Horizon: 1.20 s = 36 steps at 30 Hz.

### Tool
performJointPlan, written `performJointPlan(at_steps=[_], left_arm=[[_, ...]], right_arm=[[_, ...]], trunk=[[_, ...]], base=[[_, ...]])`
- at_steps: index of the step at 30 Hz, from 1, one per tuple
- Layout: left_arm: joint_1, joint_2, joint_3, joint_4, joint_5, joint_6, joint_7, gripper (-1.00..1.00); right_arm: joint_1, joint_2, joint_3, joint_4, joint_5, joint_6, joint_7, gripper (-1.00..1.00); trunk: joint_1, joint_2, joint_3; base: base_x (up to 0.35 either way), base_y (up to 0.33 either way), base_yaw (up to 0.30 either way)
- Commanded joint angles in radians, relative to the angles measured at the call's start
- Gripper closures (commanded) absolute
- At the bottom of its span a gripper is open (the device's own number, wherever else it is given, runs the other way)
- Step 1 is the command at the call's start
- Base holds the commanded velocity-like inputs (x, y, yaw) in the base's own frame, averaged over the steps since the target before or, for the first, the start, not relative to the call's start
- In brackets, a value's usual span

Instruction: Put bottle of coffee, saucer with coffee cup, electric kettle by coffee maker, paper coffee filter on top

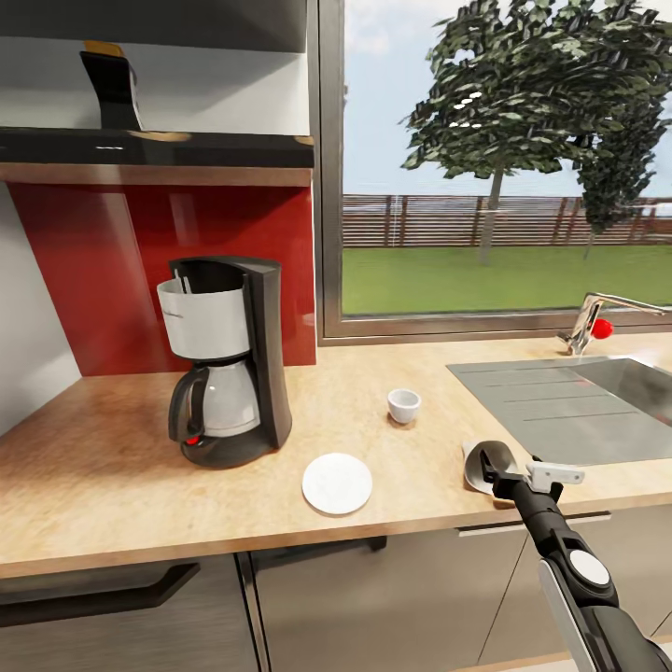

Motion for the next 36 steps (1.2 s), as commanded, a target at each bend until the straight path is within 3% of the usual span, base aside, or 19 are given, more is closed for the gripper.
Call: performJointPlan(at_steps=[1,3,4,27,36], left_arm=[[0.0,0.0,0.003,0.0,0.001,-0.001,0.001,-1.0],[0.0,0.0,0.003,0.0,0.001,-0.001,0.001,-1.0],[0.0,0.0,0.003,0.0,0.001,-0.001,0.001,-1.0],[0.0,0.0,0.003,0.0,0.001,-0.001,0.0,-1.0],[0.0,0.0,0.003,0.0,0.001,0.001,0.001,-1.0]], right_arm=[[0.0,0.0,0.0,-0.001,-0.01,0.002,0.002,-1.0],[0.0,0.0,0.0,-0.001,-0.01,0.002,0.002,-1.0],[0.0,0.0,0.0,-0.001,-0.01,0.002,0.002,1.0],[0.0,0.0,0.0,-0.001,-0.012,0.002,0.003,1.0],[0.0,0.0,0.0,-0.001,-0.012,0.002,0.003,1.0]], trunk=[[0.0,-0.001,-0.001],[0.0,-0.001,-0.001],[0.0,-0.001,-0.001],[0.0,-0.001,-0.001],[-0.035,0.062,0.027]], base=[[0.0,0.0,0.0],[0.0,0.0,0.0],[0.0,0.0,0.0],[0.0,0.0,0.0],[0.0,0.0,0.0]])
